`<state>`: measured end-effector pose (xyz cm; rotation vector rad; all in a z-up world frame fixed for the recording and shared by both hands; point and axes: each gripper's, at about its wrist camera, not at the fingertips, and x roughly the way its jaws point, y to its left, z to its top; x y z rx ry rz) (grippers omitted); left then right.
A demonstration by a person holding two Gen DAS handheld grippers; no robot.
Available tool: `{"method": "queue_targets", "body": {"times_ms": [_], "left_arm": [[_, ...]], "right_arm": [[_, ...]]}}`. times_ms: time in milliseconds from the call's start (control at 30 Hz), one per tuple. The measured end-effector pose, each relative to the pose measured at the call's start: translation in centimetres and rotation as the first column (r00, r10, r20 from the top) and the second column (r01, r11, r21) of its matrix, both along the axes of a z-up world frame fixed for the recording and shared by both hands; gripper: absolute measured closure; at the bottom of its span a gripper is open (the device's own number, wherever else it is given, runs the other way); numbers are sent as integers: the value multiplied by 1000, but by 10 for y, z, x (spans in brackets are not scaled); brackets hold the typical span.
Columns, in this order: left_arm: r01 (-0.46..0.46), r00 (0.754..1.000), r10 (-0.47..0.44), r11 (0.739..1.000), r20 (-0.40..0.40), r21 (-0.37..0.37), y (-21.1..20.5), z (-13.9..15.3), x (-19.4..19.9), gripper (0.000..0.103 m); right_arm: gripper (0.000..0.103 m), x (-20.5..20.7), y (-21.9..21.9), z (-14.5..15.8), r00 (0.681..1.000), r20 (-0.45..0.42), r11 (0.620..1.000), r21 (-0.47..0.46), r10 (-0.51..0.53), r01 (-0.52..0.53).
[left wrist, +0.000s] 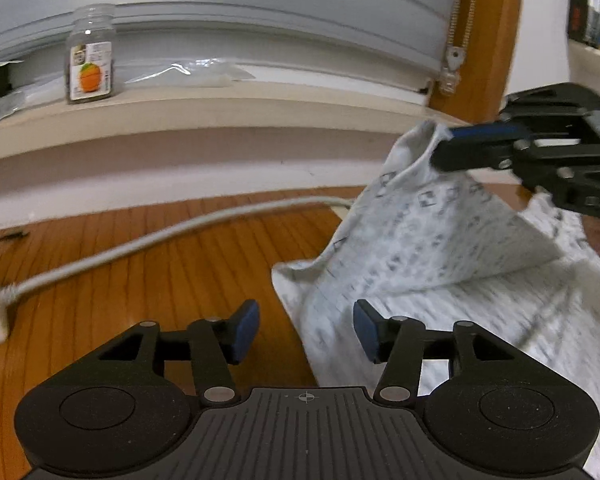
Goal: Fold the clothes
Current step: 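Pinch the shirt corner with the right gripper and lift it over the shirt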
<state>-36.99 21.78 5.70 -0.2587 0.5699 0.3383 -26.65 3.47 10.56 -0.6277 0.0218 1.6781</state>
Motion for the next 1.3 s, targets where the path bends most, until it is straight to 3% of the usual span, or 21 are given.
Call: {"method": "queue_targets", "body": {"times_ms": [233, 400, 567, 800, 933, 1100, 1200, 1267, 1300], "left_arm": [[7, 1000, -8, 999, -27, -34, 13, -7, 38, 39], [-47, 998, 47, 999, -29, -10, 14, -9, 27, 39], [-64, 998, 64, 997, 6, -46, 22, -8, 7, 44], [-30, 999, 30, 1000, -34, 3, 20, -7, 7, 40], [-24, 999, 22, 998, -33, -55, 25, -2, -6, 34], [-90, 995, 93, 990, 21, -112, 40, 6, -35, 30], [-113, 990, 124, 983, 64, -147, 44, 10, -37, 32], [-119, 988, 132, 982, 80, -149, 42, 11, -32, 34], [-121, 988, 133, 982, 78, -142, 39, 12, -27, 34]], "right_arm": [[100, 8, 9, 0, 1000, 0, 998, 63, 2, -2], [100, -4, 3, -8, 999, 6, 998, 46, 42, -42], [100, -20, -2, -14, 996, -21, 996, -16, 87, -88], [100, -48, -10, -48, 989, -41, 974, -173, 140, -145], [100, -51, -8, -61, 989, -71, 967, -210, 132, -144], [98, -53, -4, -70, 987, -106, 960, -242, 121, -144], [87, -53, -3, -74, 986, -120, 956, -258, 114, -141], [61, -50, -9, -71, 987, -120, 961, -245, 103, -130], [57, -43, -16, -69, 989, -115, 964, -240, 91, -117]]}}
